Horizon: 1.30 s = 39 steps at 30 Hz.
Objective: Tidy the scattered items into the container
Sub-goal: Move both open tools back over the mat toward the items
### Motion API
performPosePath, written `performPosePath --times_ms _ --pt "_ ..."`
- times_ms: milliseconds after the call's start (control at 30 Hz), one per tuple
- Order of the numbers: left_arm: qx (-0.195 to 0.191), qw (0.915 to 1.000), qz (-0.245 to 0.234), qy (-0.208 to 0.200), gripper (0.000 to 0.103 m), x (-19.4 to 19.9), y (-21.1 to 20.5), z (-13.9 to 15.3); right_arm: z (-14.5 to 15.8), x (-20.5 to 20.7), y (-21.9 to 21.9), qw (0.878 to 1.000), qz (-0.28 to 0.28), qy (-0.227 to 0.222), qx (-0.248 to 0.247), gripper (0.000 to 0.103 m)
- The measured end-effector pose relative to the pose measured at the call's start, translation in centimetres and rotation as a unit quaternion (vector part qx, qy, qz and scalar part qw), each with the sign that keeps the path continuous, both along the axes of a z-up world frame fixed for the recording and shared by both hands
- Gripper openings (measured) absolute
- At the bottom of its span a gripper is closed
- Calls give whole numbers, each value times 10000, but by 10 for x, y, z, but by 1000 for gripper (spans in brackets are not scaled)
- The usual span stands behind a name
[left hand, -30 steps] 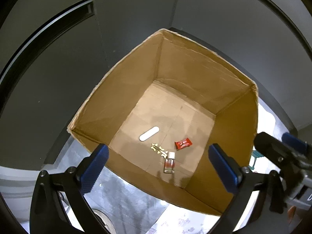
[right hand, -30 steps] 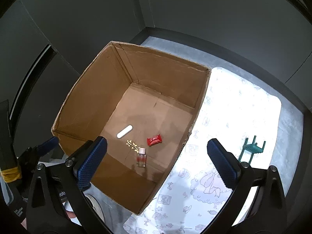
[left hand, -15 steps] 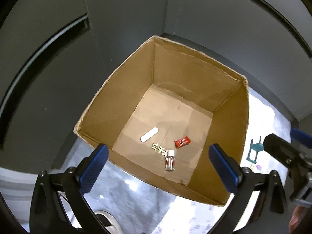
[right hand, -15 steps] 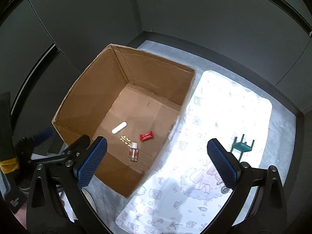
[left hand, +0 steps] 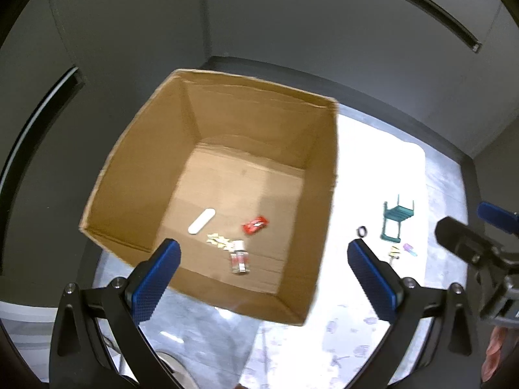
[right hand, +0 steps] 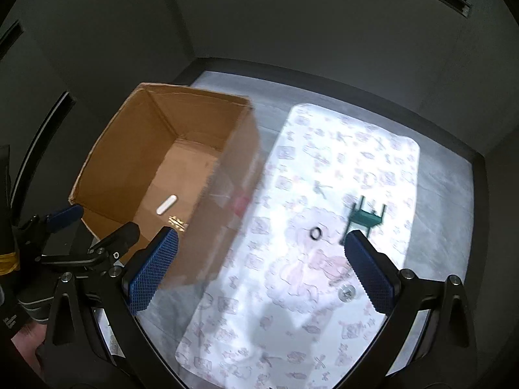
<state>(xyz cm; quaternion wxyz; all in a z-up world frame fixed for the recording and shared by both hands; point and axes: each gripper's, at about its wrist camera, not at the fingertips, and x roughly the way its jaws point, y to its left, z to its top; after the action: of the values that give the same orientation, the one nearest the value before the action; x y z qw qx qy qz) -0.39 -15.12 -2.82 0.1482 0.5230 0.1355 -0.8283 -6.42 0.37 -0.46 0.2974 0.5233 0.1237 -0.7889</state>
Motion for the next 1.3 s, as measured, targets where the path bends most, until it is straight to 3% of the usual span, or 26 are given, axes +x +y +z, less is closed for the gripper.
performPosePath --times_ms 400,667,833,1100,1300 --pt "145 9954 -934 -124 102 -20 80 -1 8 -6 99 9962 -866 75 101 103" --pt "132 9872 -1547 -367 102 -27 134 -22 -14 -3 174 9896 -1415 -83 223 103" --pt "169 9855 -1624 -464 102 -31 151 -35 -34 -11 209 9824 -1822 -392 138 103" --pt "162 9802 -1896 -548 102 -40 166 -61 -65 -24 226 9792 -1900 -638 304 103" --pt "393 9798 -1790 -793 102 -50 160 -99 -96 -38 224 9787 -1848 -816 374 103"
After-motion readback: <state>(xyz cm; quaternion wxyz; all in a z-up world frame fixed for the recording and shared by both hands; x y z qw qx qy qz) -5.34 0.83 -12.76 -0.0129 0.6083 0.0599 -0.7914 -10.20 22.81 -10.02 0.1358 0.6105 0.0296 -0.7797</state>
